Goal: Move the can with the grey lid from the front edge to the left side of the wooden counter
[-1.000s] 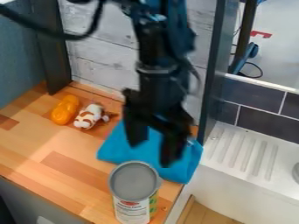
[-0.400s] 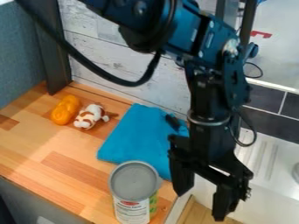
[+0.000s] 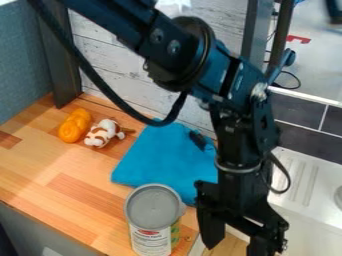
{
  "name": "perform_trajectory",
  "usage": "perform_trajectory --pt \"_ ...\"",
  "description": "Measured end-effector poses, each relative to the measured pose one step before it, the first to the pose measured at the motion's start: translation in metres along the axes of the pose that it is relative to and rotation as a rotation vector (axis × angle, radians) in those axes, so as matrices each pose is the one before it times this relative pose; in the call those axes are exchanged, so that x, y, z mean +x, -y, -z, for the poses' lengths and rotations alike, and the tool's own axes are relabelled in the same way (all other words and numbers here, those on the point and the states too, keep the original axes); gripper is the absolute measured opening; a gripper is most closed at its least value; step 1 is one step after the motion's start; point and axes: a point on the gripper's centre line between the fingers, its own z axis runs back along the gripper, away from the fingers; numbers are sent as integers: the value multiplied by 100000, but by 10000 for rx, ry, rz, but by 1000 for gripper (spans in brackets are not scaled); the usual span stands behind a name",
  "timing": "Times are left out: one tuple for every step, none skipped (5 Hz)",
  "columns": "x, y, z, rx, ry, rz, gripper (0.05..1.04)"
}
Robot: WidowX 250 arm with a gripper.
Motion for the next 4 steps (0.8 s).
perform_trajectory --pt "-881 -330 825 -101 -182 -149 1003" --pt "-989 -1334 93 -31 -516 -495 1002" --pt "-608 -2158 -665 89 15 -286 1002" --pt "-245 -3113 -164 94 -41 -433 1002"
